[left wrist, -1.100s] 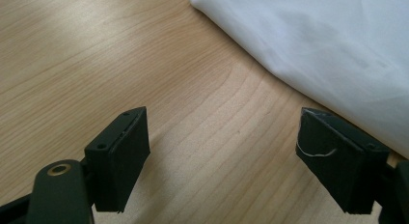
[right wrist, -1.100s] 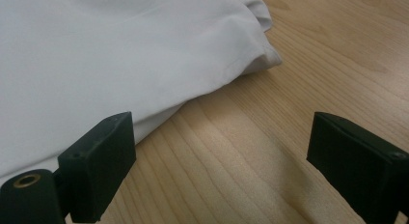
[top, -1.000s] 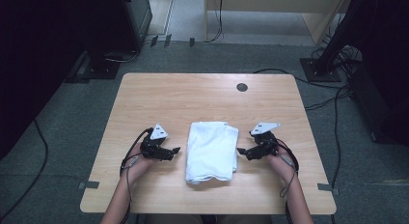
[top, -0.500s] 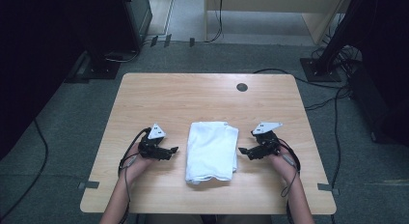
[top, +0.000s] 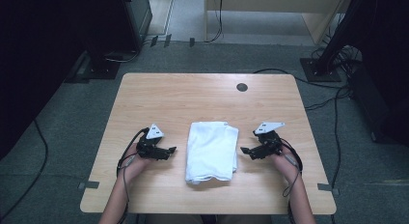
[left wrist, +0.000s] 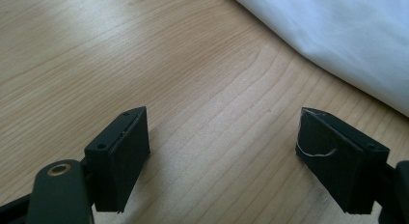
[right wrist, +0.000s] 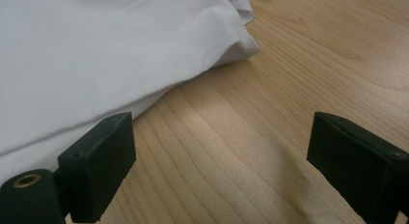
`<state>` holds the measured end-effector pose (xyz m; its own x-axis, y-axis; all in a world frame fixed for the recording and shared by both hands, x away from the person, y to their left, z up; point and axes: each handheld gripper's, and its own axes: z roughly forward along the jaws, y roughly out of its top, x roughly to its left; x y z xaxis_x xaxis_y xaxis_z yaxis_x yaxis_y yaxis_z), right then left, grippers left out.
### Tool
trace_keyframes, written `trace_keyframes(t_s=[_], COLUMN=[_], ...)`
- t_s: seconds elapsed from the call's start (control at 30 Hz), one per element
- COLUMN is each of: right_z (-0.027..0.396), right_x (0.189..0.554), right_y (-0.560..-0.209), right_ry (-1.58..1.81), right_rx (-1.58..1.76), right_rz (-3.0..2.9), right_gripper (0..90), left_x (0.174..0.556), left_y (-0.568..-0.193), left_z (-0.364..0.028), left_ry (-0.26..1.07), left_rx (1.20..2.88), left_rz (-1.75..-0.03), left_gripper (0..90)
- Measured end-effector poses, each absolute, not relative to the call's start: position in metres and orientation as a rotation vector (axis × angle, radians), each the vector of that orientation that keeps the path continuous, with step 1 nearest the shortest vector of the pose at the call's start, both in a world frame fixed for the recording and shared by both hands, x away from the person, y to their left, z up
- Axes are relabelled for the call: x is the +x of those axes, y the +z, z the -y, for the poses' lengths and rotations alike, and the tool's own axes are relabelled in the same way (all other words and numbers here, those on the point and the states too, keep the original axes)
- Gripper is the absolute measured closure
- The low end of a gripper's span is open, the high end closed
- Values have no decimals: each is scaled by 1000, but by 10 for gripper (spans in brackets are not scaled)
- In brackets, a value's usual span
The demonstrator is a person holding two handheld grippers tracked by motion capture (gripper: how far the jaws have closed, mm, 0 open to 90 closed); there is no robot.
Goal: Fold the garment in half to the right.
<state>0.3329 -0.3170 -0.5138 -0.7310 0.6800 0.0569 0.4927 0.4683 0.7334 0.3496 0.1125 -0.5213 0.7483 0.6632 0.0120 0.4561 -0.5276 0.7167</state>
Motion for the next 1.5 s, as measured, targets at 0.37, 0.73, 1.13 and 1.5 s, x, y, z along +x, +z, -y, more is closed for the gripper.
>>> trace_keyframes(t_s=[0.37,0.73,1.13,1.5], right_z=[321,326,332,339], right_x=[333,334,334,334], right_y=[-515,-517,-519,-518], right_ry=[1110,1118,1113,1107], right_rx=[1017,1037,1051,1061], right_rz=[-2472,-2466,-2458,-2446], right_gripper=[99,99,99,99], left_x=[351,354,355,356], left_y=[-523,-524,-524,-524], left_z=[-119,-123,-126,-129], left_ry=[378,377,386,377], left_rx=[2196,2192,2183,2171], left_rz=[-838,-826,-847,-862], left_gripper=[193,192,193,193])
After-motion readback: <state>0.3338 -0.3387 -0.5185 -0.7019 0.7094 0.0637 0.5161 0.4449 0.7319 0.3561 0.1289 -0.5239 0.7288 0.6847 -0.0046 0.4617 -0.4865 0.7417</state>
